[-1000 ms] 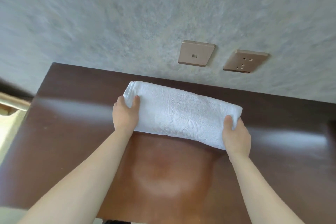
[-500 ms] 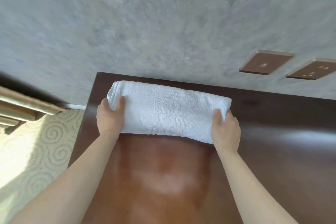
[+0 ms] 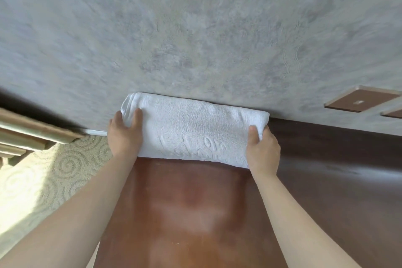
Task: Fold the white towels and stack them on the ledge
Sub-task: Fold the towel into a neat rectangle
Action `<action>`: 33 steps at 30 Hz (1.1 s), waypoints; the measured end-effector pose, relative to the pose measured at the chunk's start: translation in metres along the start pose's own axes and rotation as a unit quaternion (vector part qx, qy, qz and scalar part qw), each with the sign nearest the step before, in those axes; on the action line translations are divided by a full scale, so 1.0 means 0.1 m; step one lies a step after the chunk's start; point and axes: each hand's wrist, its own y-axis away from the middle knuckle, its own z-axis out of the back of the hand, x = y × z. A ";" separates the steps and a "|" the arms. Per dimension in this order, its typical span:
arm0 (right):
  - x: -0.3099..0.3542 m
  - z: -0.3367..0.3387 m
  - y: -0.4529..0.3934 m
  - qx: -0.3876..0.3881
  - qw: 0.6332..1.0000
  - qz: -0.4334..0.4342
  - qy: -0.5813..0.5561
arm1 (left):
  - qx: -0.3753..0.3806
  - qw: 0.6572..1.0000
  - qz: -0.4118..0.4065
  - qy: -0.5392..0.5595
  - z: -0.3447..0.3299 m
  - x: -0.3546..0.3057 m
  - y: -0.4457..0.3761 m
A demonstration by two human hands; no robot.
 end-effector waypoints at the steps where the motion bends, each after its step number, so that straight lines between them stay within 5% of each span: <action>1: -0.01 0.00 0.00 -0.002 1.000 0.000 0.000 | 0.001 1.000 -0.001 -0.004 -0.01 0.01 -0.01; 5: -0.02 0.01 0.01 0.001 1.000 -0.003 -0.007 | 0.015 0.999 0.005 -0.031 -0.01 0.02 -0.02; 7: 0.04 0.02 0.01 -0.004 0.997 -0.009 0.081 | -0.020 0.994 0.007 -0.103 -0.02 -0.05 0.03; 9: 0.15 0.02 0.03 -0.067 0.977 0.039 0.198 | -0.064 0.988 -0.054 -0.129 -0.07 -0.22 0.17; 11: 0.31 -0.03 0.12 -0.112 0.960 0.133 0.220 | -0.028 0.980 -0.155 -0.118 -0.18 -0.42 0.37; 15: 0.34 -0.26 0.36 0.002 0.928 0.278 0.247 | 0.134 0.893 -0.354 -0.241 -0.42 -0.50 0.67; 20: 0.09 -0.18 0.10 0.033 0.891 0.354 0.283 | 0.167 0.830 -0.429 -0.315 -0.38 -0.37 0.46; 23: 0.05 -0.14 0.07 0.043 0.891 0.340 0.298 | 0.178 0.811 -0.439 -0.343 -0.13 -0.14 0.25; 29: 0.01 0.05 0.16 0.010 0.922 0.183 0.342 | 0.148 0.855 -0.381 -0.318 0.07 -0.09 0.28; 33: 0.29 -0.18 0.29 0.070 0.912 0.304 0.265 | 0.200 0.808 -0.474 -0.286 -0.31 -0.33 0.67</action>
